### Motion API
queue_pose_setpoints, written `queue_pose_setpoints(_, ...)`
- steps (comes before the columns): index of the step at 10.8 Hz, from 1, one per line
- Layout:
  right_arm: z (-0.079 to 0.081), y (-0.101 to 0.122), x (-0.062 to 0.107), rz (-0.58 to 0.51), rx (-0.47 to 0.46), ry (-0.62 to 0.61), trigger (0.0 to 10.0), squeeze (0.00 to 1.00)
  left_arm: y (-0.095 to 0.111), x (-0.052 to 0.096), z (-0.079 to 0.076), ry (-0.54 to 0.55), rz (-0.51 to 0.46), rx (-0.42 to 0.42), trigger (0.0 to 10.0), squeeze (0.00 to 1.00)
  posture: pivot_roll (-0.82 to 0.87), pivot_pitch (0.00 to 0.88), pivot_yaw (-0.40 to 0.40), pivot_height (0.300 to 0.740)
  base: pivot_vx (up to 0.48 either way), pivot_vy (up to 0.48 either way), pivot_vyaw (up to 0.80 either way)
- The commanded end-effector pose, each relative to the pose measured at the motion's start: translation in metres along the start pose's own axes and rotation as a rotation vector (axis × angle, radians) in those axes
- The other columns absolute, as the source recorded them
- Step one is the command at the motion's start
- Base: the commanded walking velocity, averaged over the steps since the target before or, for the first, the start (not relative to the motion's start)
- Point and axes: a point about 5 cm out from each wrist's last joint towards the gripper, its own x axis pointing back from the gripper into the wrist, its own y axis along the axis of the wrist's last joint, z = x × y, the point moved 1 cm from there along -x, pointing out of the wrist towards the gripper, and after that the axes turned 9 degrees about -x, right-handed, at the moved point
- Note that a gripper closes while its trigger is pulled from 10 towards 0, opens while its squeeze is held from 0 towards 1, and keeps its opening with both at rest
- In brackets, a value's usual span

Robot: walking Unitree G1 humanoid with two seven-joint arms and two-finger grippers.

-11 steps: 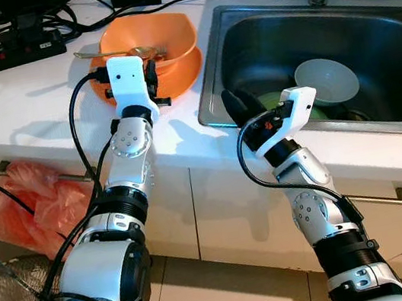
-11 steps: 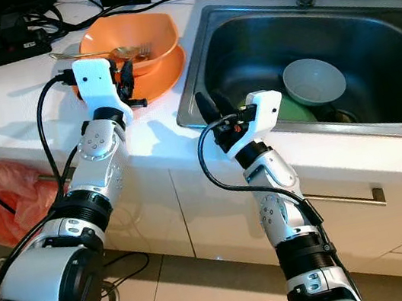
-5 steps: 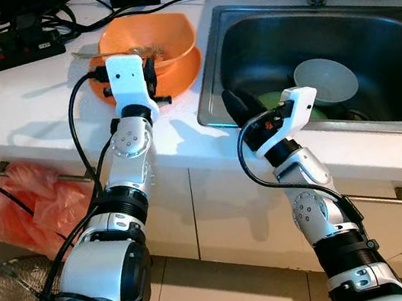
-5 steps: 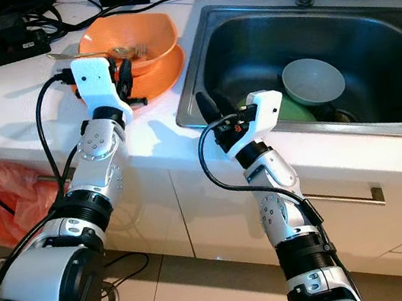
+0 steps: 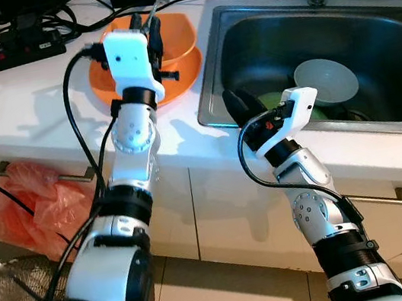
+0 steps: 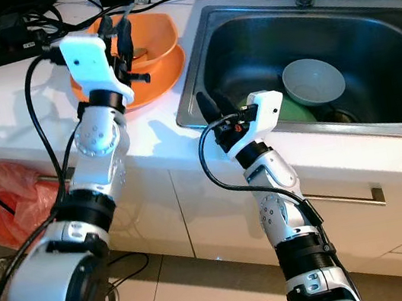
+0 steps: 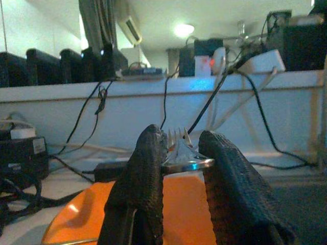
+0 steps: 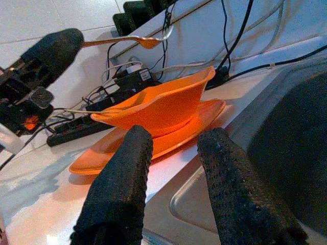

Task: Kitchen organization

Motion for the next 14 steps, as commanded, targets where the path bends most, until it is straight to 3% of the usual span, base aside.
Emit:
queue_pose_setpoints(1, -0.003, -0.003, 0.001, 0.016, 0.002, -0.021, 10.0, 0.0, 0.016, -0.002, -0.008, -0.044, -0.076, 0.033, 10.0, 0.0, 0.2, 0.116, -0.045, 0.74, 0.0, 0.0, 0.0)
queue_pose_setpoints(5, -0.01, -0.001, -0.001, -0.013, -0.006, -0.089, 10.0, 0.0, 0.034, 0.023, -0.039, -0.247, -0.1, 0.244, 10.0, 0.0, 0.21, 0.096, -0.041, 0.74, 0.0, 0.0, 0.0)
queue_pose_setpoints(7, -0.018, 0.01, -0.005, -0.074, -0.063, -0.158, 10.0, 0.0, 0.037, 0.028, -0.039, -0.286, -0.081, 0.304, 10.0, 0.0, 0.22, 0.097, -0.042, 0.74, 0.0, 0.0, 0.0)
queue_pose_setpoints(8, -0.022, 0.013, -0.006, -0.094, -0.077, -0.195, 10.0, 0.45, 0.038, 0.029, -0.035, -0.273, -0.073, 0.329, 10.0, 0.0, 0.22, 0.097, -0.042, 0.74, 0.0, 0.0, 0.0)
queue_pose_setpoints(9, -0.024, 0.016, -0.007, -0.115, -0.136, -0.207, 10.0, 1.0, 0.039, 0.029, -0.032, -0.259, -0.065, 0.351, 10.0, 0.0, 0.21, 0.107, -0.041, 0.74, 0.0, 0.0, 0.0)
queue_pose_setpoints(10, -0.026, 0.02, -0.008, -0.133, -0.181, -0.231, 10.0, 1.0, 0.039, 0.03, -0.031, -0.263, -0.055, 0.346, 10.0, 0.0, 0.21, 0.111, -0.041, 0.74, 0.0, 0.0, 0.0)
queue_pose_setpoints(11, -0.028, 0.029, -0.012, -0.16, -0.252, -0.257, 10.0, 0.0, 0.037, 0.035, -0.033, -0.284, -0.036, 0.338, 10.0, 0.0, 0.21, 0.114, -0.041, 0.74, 0.0, 0.0, 0.0)
queue_pose_setpoints(14, -0.028, 0.051, -0.02, -0.245, -0.417, -0.268, 10.0, 0.0, 0.03, 0.042, -0.043, -0.338, 0.017, 0.328, 10.0, 0.0, 0.2, 0.123, -0.037, 0.74, 0.0, 0.0, 0.0)
